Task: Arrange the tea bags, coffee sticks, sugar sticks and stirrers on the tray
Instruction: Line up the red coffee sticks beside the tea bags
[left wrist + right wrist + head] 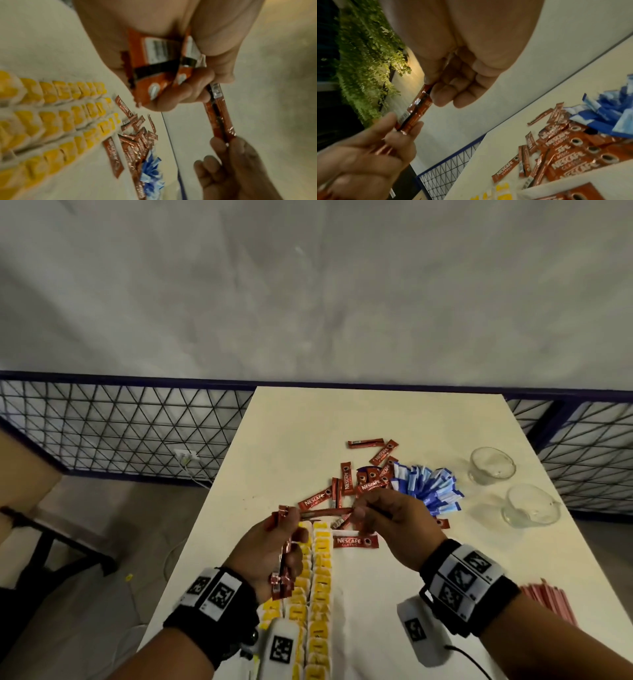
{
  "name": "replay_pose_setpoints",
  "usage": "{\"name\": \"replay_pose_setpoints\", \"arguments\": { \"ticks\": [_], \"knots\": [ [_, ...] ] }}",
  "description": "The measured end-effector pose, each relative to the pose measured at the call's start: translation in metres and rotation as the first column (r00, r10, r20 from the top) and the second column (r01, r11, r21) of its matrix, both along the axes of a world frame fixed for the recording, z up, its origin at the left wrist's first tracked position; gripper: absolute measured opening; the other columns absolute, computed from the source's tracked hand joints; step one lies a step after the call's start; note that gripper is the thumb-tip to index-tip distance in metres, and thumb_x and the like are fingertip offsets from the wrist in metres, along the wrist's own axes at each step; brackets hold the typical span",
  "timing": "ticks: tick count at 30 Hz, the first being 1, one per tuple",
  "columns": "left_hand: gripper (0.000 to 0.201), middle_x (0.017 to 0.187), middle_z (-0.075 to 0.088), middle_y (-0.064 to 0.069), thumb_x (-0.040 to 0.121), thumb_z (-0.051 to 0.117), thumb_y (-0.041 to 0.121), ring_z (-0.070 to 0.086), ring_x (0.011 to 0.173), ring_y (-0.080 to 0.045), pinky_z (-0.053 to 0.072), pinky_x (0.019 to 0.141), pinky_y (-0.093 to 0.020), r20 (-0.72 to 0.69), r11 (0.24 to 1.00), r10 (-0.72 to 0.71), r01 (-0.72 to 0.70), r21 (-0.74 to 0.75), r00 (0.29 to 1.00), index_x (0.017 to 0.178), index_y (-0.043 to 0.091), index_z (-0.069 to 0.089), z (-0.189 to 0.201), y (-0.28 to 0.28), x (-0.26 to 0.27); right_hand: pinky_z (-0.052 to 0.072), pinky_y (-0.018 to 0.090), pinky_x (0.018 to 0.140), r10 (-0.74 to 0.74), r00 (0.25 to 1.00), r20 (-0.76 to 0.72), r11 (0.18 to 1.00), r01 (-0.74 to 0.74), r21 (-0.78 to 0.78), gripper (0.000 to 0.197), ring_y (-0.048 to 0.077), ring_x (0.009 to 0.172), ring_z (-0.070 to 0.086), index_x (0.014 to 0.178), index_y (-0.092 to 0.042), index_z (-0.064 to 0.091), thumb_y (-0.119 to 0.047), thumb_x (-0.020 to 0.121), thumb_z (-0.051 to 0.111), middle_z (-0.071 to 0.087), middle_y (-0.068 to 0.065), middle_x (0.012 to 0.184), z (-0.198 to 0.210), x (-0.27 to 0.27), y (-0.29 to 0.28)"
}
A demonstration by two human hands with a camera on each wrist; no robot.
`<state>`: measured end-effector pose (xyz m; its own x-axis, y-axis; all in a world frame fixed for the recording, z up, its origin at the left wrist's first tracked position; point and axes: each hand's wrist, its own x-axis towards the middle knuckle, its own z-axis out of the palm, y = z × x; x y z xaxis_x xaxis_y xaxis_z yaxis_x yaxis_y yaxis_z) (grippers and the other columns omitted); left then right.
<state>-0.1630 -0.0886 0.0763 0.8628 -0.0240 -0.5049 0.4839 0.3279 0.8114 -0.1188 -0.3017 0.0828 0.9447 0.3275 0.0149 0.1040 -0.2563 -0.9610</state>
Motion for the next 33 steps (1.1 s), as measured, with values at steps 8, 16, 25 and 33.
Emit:
{"name": "replay_pose_setpoints", "arguments": {
  "ticks": [8, 16, 25, 33],
  "knots": [
    [0.018, 0.048, 0.048, -0.007, 0.088, 0.060, 0.000, 0.039, 0.039, -0.019, 0.035, 0.046, -0.025, 0.184, 0.933, -0.046, -0.024, 0.360, 0.982, 0.099, 0.012, 0.069, 0.000, -0.012, 0.015, 0.057, 0.037, 0.065, -0.113, 0.980, -0.166, 0.985, 0.132, 0.109, 0.014, 0.023, 0.062, 0.067, 0.095, -0.016, 0.059, -0.017, 0.085, 0.069, 0.070, 0.007, 0.077, -0.001, -0.006, -0.014],
    [0.011, 0.044, 0.048, -0.004, 0.085, 0.067, 0.004, 0.041, 0.042, -0.019, 0.038, 0.048, -0.028, 0.233, 0.849, -0.092, -0.046, 0.526, 0.968, 0.088, 0.015, 0.069, -0.005, -0.022, 0.017, 0.055, 0.033, 0.062, -0.148, 0.962, -0.229, 0.988, 0.154, 0.009, 0.015, 0.021, 0.058, 0.064, 0.080, -0.011, 0.065, -0.009, 0.092, 0.058, 0.068, 0.004, 0.067, -0.015, -0.006, -0.015],
    [0.012, 0.057, 0.059, -0.011, 0.084, 0.072, 0.013, 0.042, 0.044, -0.021, 0.040, 0.048, -0.029, 0.110, 0.778, -0.091, 0.002, 0.629, 0.990, 0.094, 0.017, 0.067, -0.024, 0.021, 0.000, 0.054, 0.028, 0.053, -0.342, 0.785, -0.516, 0.905, 0.127, -0.407, 0.015, 0.015, 0.044, 0.060, 0.084, -0.009, 0.065, -0.012, 0.093, 0.054, 0.072, 0.002, 0.075, -0.104, 0.000, -0.039],
    [0.014, 0.063, 0.060, -0.011, 0.084, 0.071, 0.010, 0.042, 0.043, -0.015, 0.040, 0.043, -0.025, 0.078, 0.756, -0.073, 0.004, 0.655, 0.994, 0.097, 0.015, 0.067, -0.027, 0.050, -0.022, 0.056, 0.030, 0.076, -0.354, 0.845, -0.401, 0.697, -0.048, -0.716, 0.031, 0.025, 0.081, 0.068, 0.091, -0.013, 0.068, -0.041, 0.090, 0.056, 0.072, 0.006, 0.091, -0.132, 0.019, -0.009]
  ]
}}
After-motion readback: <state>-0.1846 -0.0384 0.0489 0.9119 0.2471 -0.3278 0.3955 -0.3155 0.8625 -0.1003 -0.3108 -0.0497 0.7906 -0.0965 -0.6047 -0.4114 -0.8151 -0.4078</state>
